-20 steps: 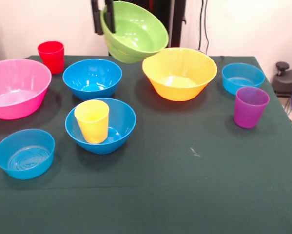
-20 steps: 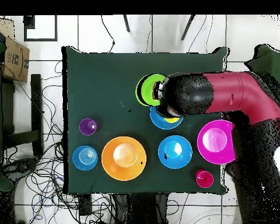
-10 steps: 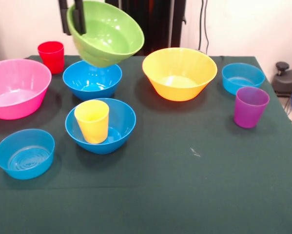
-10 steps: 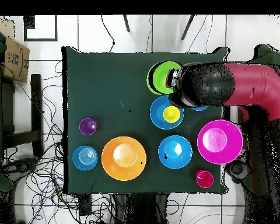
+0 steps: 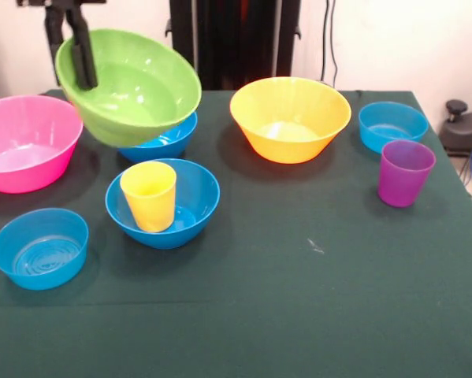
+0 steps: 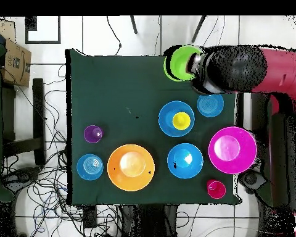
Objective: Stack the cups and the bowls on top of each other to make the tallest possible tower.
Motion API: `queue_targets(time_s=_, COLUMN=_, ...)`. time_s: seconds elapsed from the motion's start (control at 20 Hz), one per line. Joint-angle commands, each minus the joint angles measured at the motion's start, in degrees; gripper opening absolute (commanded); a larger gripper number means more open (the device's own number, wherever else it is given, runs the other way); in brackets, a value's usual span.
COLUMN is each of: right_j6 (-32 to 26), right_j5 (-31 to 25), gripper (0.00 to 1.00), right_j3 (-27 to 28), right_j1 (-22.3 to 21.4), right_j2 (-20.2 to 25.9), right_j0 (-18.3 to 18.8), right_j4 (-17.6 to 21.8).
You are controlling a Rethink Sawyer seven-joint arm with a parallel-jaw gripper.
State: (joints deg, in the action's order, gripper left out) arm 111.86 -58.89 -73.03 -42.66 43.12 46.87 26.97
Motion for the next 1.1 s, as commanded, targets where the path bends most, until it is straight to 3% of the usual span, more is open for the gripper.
queue_targets(time_s=0.05, right_j6=-15.5, right_j5=-9.6, gripper=0.00, right_j3=10.6, right_j1=9.2, right_j2=-2.5, right_j0=-3.4, right_j4=5.3)
queue_targets(time_s=0.4, right_j6=-14.8, right_j5=-9.3, gripper=0.00, right_j3=12.3, right_j1=10.7, right_j2=-2.5, right_j0=-4.1, right_j4=5.2)
queue_targets(time_s=0.85, right_j6=-8.7, right_j5=-8.2, gripper=0.00, right_j3=5.5, right_j1=4.3, right_j2=-3.0, right_j0=-4.7, right_j4=2.4)
queue_targets(time_s=1.1, right_j6=-9.2, right_j5=-9.2, gripper=0.00, right_j3=5.0, right_j1=2.8, right_j2=-2.8, right_j0=-4.0, right_j4=1.5)
